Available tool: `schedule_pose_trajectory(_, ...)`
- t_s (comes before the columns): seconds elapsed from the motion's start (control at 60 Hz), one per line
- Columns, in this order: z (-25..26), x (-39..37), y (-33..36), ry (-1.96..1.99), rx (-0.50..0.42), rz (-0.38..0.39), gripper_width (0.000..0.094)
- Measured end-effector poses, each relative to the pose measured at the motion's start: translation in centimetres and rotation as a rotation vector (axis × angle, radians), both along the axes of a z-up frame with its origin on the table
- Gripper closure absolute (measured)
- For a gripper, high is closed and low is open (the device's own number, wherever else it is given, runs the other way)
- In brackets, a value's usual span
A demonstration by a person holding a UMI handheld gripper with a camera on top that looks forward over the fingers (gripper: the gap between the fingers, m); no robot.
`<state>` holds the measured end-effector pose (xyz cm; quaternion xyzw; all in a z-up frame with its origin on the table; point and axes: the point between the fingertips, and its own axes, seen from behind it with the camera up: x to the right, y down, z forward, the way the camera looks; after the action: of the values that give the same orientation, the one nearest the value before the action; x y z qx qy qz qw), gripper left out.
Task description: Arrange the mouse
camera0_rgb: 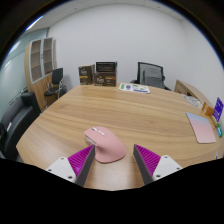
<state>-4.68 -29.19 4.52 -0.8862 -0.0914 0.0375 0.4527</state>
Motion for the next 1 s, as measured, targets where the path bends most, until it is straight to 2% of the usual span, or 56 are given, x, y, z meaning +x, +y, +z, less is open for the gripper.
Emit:
schedule_pose_trajectory(0.1,0.1,1.3,-0.4,0.000,0.010,0.051,0.0128)
schedule_pose_trajectory(0.217,-0.1,0.5,-0.2,0.014,0.010,0.065,0.0130)
schedule_pose_trajectory(0.5,-0.2,-0.1,2.6,0.030,0.022,0.012,0.0139)
schedule_pose_trajectory(0.6,-0.2,0.2,3.9,0.010,0.036,-0.002,0.0207)
schedule_pose_trajectory(0.65,-0.4,-0.2,4.5,0.026,0.028,-0.005,0.0304)
schedule_pose_trajectory(0.817,-0.7,0.0,4.5,0.059,0.006,-0.095,0.0444)
schedule_pose_trajectory(0.867,-0.8,0.2,4.4,0.042,-0.006,-0.097,0.0487)
schedule_pose_trajectory(0.917,0.3,-1.5,2.3,0.046,-0.026,-0.102,0.0504)
schedule_pose_trajectory(0.95,0.0,-1.3,3.7,0.070,-0.044,-0.094,0.0504)
schedule_pose_trajectory(1.0,1.2,-1.8,3.6,0.100,-0.026,-0.097,0.0502)
